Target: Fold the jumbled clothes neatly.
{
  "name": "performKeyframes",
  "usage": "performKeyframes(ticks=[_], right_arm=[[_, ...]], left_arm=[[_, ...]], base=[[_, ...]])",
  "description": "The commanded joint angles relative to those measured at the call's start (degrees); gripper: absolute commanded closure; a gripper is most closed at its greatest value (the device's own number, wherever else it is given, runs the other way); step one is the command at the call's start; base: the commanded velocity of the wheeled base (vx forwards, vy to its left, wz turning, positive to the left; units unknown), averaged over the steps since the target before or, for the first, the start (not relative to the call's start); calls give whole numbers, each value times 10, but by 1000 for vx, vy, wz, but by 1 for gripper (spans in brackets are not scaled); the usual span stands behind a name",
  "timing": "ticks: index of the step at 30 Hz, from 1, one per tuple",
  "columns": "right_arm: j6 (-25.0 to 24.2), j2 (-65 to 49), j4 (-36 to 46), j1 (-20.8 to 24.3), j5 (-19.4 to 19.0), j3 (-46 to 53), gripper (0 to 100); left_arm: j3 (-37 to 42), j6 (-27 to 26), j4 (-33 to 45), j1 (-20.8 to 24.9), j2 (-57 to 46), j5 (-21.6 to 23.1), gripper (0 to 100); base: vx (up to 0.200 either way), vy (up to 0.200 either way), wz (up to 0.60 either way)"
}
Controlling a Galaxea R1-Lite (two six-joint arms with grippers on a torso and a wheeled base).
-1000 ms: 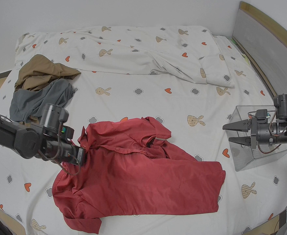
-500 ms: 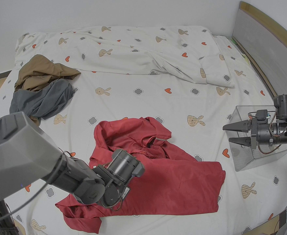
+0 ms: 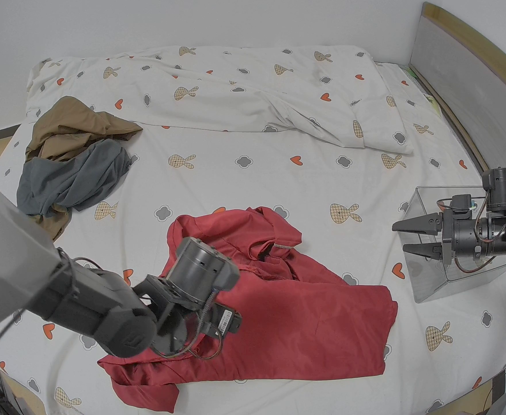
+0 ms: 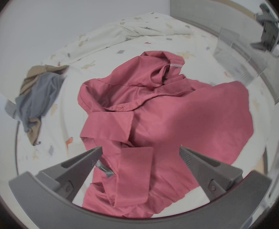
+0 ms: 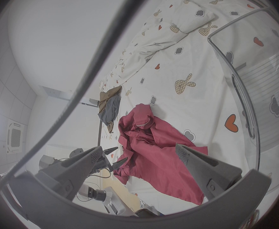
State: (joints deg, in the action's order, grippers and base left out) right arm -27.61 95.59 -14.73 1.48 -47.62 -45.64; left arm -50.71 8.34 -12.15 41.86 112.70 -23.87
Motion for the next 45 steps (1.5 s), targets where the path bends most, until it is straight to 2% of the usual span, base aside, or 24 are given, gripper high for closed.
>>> performKeyframes(ticks=[1,3,4,5,6,8,9,10,13,17,26,39,42,45], right_arm=[[0,0,0,-1,0,0,0],[0,0,0,0,0,0,0],[0,0,0,0,0,0,0],[0,0,0,0,0,0,0],[0,0,0,0,0,0,0],[0,0,0,1,0,2,0],[0,0,0,1,0,2,0],[0,0,0,1,0,2,0],[0,0,0,1,0,2,0],[0,0,0,1,0,2,0],[0,2,0,0,0,2,0],[1,2,0,1,0,2,0],[0,1,0,1,0,2,0],[0,2,0,1,0,2,0]], left_arm=[[53,27,-4,-97,-83,159,0],[76,44,-5,-158,-92,291,0],[79,47,-6,-173,-91,320,0],[82,49,-6,-222,-83,396,0],[83,48,-8,-257,-72,447,0],[79,44,-20,-311,-48,520,0],[79,44,-23,-318,-43,530,0],[79,39,-51,-348,-18,564,0],[79,25,-111,-377,29,569,0],[70,23,-154,-383,71,569,0],[41,23,-156,-369,101,571,0],[57,25,-153,-367,53,578,0],[74,32,-154,-361,38,612,0],[73,33,-155,-359,42,626,0]], base=[[0,0,0],[0,0,0],[0,0,0],[0,0,0],[0,0,0],[0,0,0],[0,0,0],[0,0,0],[0,0,0],[0,0,0],[0,0,0],[0,0,0],[0,0,0],[0,0,0]])
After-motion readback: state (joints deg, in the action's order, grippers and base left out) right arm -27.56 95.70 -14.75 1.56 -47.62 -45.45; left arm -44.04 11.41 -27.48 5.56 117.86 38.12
